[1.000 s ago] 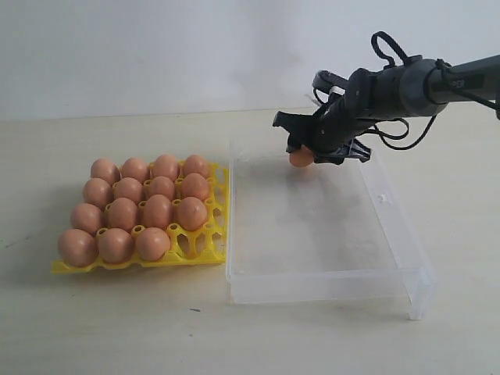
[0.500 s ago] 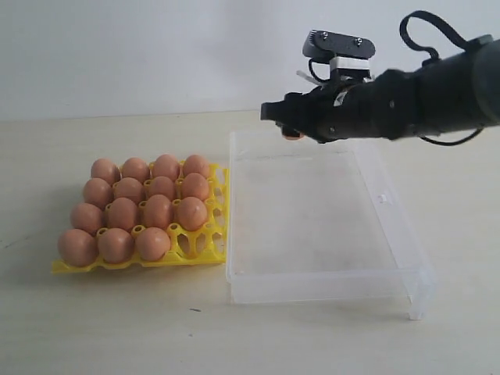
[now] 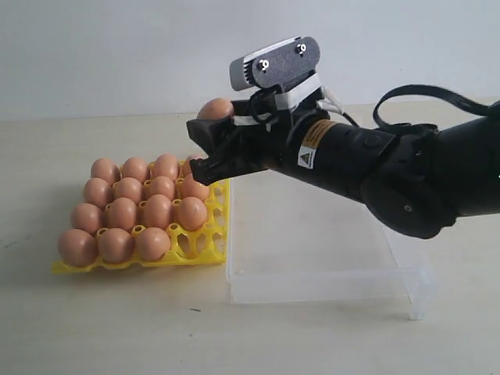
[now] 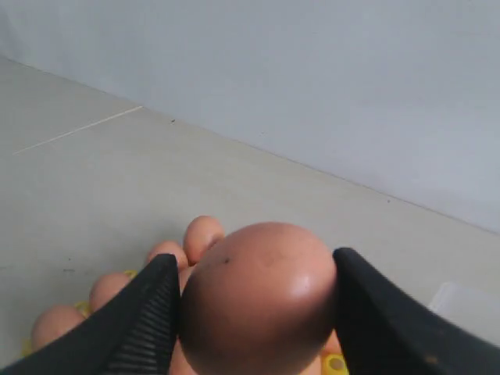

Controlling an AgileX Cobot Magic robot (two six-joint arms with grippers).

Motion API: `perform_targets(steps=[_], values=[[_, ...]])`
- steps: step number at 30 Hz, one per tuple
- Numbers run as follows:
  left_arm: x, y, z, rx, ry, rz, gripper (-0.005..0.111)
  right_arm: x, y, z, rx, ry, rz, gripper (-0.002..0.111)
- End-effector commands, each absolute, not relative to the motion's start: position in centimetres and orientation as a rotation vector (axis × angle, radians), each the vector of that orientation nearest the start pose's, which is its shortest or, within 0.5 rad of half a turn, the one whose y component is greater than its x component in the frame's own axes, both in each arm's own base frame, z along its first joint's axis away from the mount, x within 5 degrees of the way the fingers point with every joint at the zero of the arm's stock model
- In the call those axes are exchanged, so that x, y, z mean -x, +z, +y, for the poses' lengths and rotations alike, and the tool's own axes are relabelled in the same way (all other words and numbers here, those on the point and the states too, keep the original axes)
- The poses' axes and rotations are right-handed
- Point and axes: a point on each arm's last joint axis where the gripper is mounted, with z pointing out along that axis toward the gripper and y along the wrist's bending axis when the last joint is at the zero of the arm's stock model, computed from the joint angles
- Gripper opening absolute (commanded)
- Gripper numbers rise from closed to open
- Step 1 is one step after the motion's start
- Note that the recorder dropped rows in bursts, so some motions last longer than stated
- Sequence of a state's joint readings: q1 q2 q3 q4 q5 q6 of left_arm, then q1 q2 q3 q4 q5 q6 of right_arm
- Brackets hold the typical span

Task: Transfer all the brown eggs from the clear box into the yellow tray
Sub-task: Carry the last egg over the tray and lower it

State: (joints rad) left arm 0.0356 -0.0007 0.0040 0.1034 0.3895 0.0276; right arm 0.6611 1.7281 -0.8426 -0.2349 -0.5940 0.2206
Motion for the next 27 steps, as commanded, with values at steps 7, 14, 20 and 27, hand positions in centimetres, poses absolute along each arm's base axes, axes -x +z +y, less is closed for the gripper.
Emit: perform_targets(steps=[7, 14, 20, 27], values=[[-5.2, 17.9, 0.5, -0.055, 0.136, 1.863, 0.0, -28.7, 15.9, 25.7, 0.783, 0.747, 1.671, 0.0], [-5.2, 17.9, 0.5, -0.055, 0.136, 1.863, 0.0, -29.5, 14.1, 26.8, 0.867, 0.736, 1.675, 0.0], [-5.2, 17.9, 0.5, -0.055, 0.136, 1.863, 0.0, -29.3, 13.0, 26.9, 0.955, 0.711, 1.674, 0.0], [-5.2, 17.9, 0.5, -0.055, 0.136, 1.863, 0.0, -29.2, 12.3, 26.8, 1.015, 0.665, 1.69, 0.0]])
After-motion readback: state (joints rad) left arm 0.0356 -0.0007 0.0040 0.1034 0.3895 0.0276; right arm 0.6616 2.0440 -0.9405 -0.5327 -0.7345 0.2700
